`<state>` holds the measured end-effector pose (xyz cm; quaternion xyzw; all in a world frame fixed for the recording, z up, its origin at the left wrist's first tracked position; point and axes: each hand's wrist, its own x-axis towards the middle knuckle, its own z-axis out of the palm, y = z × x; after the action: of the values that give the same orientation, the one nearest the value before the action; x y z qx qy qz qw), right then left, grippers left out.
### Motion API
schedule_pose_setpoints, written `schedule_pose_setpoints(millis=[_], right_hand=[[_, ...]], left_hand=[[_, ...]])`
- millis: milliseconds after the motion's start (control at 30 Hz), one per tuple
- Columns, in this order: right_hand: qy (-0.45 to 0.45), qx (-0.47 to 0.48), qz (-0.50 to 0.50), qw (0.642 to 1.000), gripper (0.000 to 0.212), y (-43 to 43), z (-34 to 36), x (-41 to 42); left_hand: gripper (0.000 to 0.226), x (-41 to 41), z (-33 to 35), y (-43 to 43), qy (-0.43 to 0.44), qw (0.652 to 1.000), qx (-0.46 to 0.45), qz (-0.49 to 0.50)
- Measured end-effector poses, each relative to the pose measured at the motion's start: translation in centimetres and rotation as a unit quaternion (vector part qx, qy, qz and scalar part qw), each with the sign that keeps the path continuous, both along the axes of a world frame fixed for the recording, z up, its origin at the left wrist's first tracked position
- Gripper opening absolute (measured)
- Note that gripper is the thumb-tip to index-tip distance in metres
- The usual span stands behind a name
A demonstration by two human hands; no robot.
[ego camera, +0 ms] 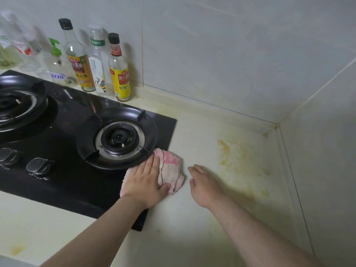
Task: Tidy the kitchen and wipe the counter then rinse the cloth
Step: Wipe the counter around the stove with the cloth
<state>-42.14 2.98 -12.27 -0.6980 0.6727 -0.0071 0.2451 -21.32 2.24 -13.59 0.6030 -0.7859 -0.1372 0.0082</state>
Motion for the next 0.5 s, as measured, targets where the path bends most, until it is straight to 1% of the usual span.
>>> schedule_pose_setpoints(millis=[67, 233, 367, 433, 500], right_hand=[[0.006, -0.006, -0.003, 1.0, 0.049, -0.1, -0.2, -0.1], [-0.026, -0.009, -0.006, 1.0, 0.046, -0.2, -0.1, -0.5], [-0.055, 0.001, -0.014, 0.998, 0.046, -0.1, -0.3, -1.0], [-0.074, -0.002, -0.019, 0.997, 0.044, 0.3, -0.3, -1.2], [-0.102, -0.011, -0.051, 0.993, 0.042, 1.1, -0.2, -1.5]], left_hand=[[0.09, -0.6, -0.2, -0.8, 0.013, 1.0, -0.003, -0.002], [0.086, -0.7, -0.3, -1.8, 0.052, 0.998, -0.003, -0.019], [0.073, 0.3, -1.0, -1.6, 0.098, 0.99, -0.014, -0.101], [0.06, 0.9, -1.2, -1.4, 0.161, 0.977, -0.022, -0.139], [0.048, 1.4, -0.5, -0.8, 0.229, 0.959, 0.0, -0.169]])
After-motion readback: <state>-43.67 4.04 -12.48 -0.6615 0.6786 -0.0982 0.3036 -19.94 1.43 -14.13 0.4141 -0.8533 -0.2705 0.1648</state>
